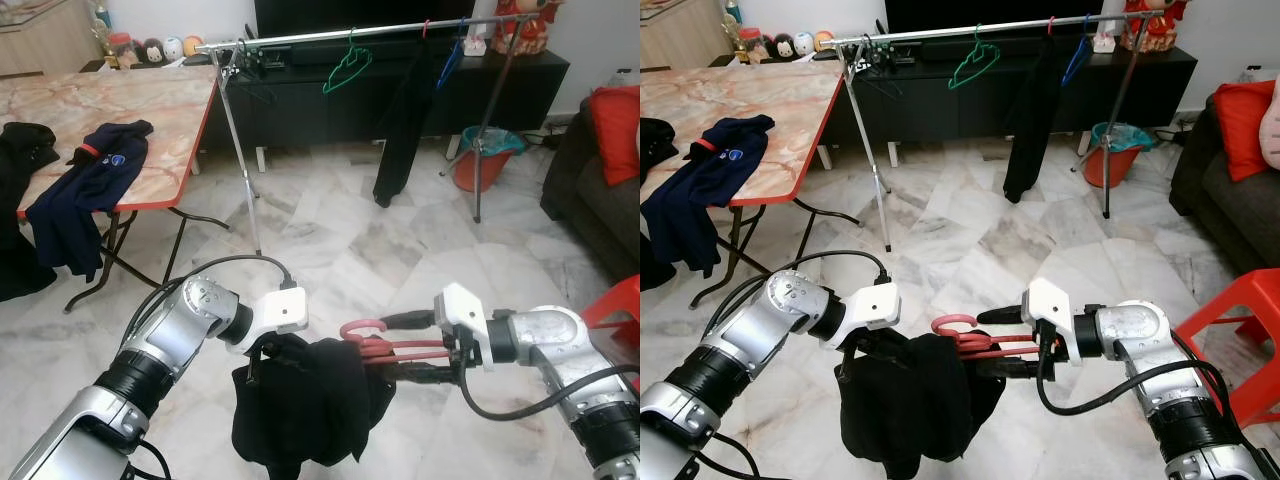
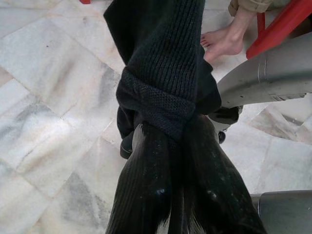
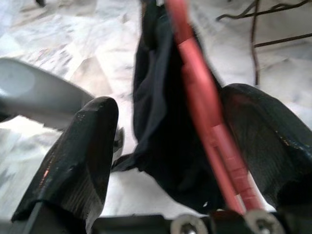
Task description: Hang hanger
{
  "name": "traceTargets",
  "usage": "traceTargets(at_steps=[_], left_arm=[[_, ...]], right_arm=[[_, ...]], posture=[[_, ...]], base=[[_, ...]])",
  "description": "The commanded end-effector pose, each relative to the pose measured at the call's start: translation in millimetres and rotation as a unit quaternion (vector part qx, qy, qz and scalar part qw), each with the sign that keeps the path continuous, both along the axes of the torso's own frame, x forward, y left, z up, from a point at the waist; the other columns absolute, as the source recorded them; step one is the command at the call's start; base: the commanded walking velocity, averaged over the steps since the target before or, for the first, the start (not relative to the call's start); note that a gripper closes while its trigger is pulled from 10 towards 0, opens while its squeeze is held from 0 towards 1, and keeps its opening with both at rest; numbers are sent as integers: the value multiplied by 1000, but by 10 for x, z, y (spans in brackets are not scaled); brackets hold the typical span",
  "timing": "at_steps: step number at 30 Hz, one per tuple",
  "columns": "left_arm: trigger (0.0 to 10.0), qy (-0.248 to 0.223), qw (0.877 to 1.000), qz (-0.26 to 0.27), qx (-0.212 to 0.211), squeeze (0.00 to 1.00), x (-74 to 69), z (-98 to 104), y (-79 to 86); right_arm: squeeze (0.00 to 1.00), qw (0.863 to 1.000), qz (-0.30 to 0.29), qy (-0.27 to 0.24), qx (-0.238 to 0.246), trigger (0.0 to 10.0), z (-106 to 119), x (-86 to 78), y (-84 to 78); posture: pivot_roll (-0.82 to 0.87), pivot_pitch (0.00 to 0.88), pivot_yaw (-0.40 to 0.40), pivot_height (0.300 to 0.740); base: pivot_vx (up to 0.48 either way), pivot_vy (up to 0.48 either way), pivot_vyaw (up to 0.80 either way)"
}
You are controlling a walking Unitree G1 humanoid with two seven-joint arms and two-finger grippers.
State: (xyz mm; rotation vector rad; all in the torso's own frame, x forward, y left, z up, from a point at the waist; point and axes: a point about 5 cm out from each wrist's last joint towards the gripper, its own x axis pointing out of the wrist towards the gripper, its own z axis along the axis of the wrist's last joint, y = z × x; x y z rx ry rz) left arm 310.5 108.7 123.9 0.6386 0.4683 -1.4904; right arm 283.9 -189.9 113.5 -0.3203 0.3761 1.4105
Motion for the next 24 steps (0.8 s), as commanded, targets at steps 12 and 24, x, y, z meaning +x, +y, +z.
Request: traceTargets(at_steps=[12, 24], left_arm=[[10000, 0, 1000, -22, 4, 0, 69, 157, -19], [10000, 10, 1000, -23, 4, 0, 36, 161, 22]], right_arm=[[0, 997, 23, -10, -71, 10000, -48, 129, 66], [0, 995, -28, -68, -64, 10000, -32, 287, 169]], posture=[[79, 0, 33, 740], [79, 0, 68, 740]], base=[[0, 0, 0], [0, 0, 0]])
